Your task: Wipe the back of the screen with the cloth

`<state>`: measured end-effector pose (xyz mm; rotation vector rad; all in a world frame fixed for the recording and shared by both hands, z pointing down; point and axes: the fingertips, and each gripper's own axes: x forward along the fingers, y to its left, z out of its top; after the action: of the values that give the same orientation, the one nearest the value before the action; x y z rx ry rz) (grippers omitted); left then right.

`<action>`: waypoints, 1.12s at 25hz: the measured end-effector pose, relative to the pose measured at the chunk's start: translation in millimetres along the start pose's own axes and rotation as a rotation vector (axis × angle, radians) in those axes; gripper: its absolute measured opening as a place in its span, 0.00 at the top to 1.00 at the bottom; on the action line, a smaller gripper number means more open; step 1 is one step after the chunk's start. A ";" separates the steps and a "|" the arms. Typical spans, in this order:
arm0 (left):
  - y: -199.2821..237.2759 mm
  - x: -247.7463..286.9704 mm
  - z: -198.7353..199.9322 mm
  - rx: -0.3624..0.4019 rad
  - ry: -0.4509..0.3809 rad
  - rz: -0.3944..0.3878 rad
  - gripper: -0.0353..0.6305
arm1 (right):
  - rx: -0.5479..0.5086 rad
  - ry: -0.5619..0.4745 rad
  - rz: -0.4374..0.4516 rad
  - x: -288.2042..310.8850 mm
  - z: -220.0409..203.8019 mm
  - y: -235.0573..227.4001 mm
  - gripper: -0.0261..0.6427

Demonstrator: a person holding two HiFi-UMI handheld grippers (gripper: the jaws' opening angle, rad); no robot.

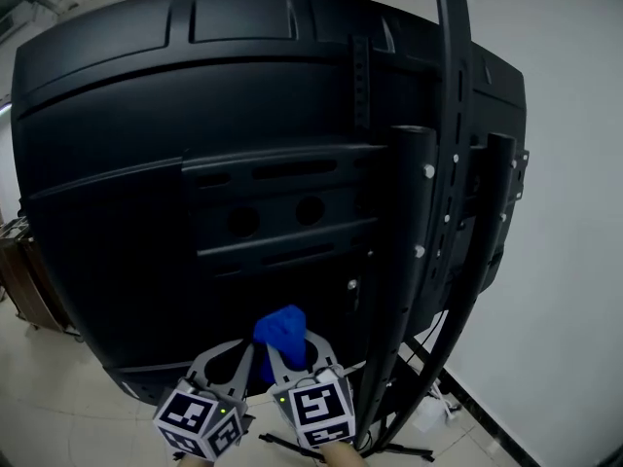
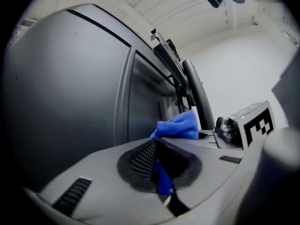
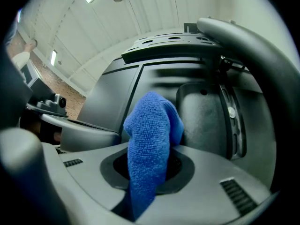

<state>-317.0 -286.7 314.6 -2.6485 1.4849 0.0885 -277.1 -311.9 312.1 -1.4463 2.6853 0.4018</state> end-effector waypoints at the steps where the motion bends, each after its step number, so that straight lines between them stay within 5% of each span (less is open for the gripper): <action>1: -2.7 0.3 2.5 0.003 -0.001 -0.005 0.94 | -0.006 0.002 0.005 -3.6 1.8 0.7 0.87; 8: -59.3 8.2 41.0 0.014 -0.026 -0.154 0.94 | 0.069 -0.044 0.096 -55.9 42.7 -18.2 0.87; 13: -146.6 30.2 99.8 0.048 -0.081 -0.196 0.94 | 0.154 -0.090 0.169 -126.8 102.4 -79.6 0.87; 21: -293.1 104.0 167.2 0.083 -0.118 -0.175 0.94 | 0.055 -0.135 0.163 -226.5 162.5 -209.1 0.87; 28: -358.6 170.4 249.2 0.172 -0.130 -0.210 0.94 | 0.020 -0.174 0.129 -250.8 234.9 -305.8 0.87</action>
<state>77.8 -215.6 72.1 -2.5870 1.1157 0.1080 100.2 -208.1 70.5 -1.1765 2.6418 0.4843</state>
